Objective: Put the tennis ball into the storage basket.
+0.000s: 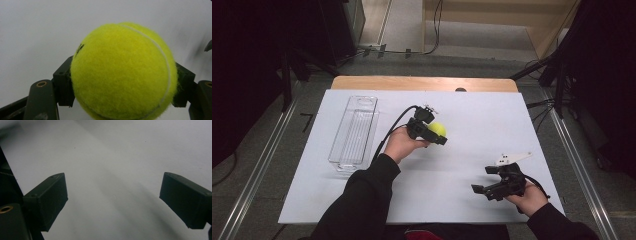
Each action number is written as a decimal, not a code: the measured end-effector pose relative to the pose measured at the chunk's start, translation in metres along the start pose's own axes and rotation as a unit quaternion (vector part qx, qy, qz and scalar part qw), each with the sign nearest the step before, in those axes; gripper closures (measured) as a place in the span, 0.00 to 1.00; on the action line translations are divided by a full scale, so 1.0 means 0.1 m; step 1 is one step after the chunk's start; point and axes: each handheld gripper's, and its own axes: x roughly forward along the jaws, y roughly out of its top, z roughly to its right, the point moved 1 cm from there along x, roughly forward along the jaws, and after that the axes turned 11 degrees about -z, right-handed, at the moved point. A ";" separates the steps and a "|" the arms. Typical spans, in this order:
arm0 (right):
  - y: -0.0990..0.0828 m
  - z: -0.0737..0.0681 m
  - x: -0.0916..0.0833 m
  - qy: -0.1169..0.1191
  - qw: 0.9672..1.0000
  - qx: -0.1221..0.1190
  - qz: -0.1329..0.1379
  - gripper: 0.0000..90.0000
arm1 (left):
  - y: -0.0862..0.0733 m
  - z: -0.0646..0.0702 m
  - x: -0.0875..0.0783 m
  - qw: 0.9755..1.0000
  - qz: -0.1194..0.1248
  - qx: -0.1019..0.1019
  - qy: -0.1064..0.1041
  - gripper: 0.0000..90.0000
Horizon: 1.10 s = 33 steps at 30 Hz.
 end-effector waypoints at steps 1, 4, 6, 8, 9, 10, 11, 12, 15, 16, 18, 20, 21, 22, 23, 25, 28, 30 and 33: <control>0.00 0.00 0.00 0.000 1.000 0.000 0.000 0.07 | 0.00 0.00 -0.01 1.000 -0.001 -0.001 0.000 0.30; 0.00 0.00 0.00 0.001 1.000 0.000 0.000 0.07 | 0.00 0.02 -0.04 1.000 -0.002 0.001 -0.002 0.30; 0.00 0.00 0.00 0.001 1.000 0.001 0.000 0.07 | 0.00 0.02 -0.06 1.000 -0.003 0.003 -0.003 0.30; 0.00 0.00 0.00 0.000 1.000 0.002 0.000 0.07 | 0.00 0.03 -0.07 1.000 -0.002 0.002 -0.007 0.30; 0.00 0.00 0.00 0.000 1.000 0.002 0.000 0.07 | 0.00 0.03 -0.07 1.000 -0.002 0.002 -0.007 0.30; 0.00 0.00 0.00 0.000 1.000 0.001 0.000 0.07 | 0.00 0.04 -0.08 1.000 -0.002 0.002 -0.006 0.30; 0.00 0.00 0.00 0.000 1.000 0.002 0.000 0.07 | -0.01 0.04 -0.09 1.000 -0.005 0.007 -0.004 0.30; 0.00 0.00 0.00 0.000 1.000 0.002 0.000 0.07 | -0.01 0.04 -0.09 1.000 -0.006 0.007 -0.005 0.30; 0.00 0.00 -0.01 0.002 1.000 0.001 0.001 0.07 | -0.02 0.04 -0.10 1.000 -0.005 0.006 -0.008 0.30; 0.00 0.00 -0.01 0.001 1.000 0.003 0.001 0.07 | -0.02 0.04 -0.12 1.000 -0.007 0.009 -0.007 0.30; 0.00 0.00 -0.01 0.002 1.000 0.003 0.001 0.07 | -0.02 0.05 -0.14 1.000 -0.005 0.009 -0.009 0.30; 0.00 0.01 -0.01 0.001 1.000 0.002 0.001 0.07 | -0.02 0.05 -0.17 1.000 -0.004 0.011 -0.009 0.30; 0.00 0.01 -0.01 0.001 1.000 0.002 0.001 0.07 | -0.02 0.05 -0.18 1.000 -0.003 0.010 -0.009 0.30; 0.00 0.01 -0.01 0.001 1.000 0.002 0.001 0.07 | -0.03 0.05 -0.19 1.000 -0.003 0.011 -0.010 0.30; 0.00 0.01 -0.01 0.001 1.000 0.002 0.001 0.07 | -0.03 0.06 -0.21 1.000 -0.002 0.010 -0.011 0.30; 0.00 0.01 -0.01 0.001 1.000 0.002 0.001 0.07 | -0.03 0.06 -0.23 1.000 -0.005 0.013 -0.012 0.30; 0.00 0.01 -0.01 0.001 1.000 0.003 0.001 0.07 | -0.03 0.08 -0.25 1.000 -0.003 0.010 -0.013 0.30; 0.00 0.01 -0.01 0.001 1.000 0.003 0.001 0.07 | -0.03 0.08 -0.26 1.000 -0.005 0.013 -0.009 0.30; 0.00 0.01 -0.01 0.001 1.000 0.003 0.001 0.07 | -0.04 0.08 -0.31 1.000 -0.007 0.016 -0.006 0.30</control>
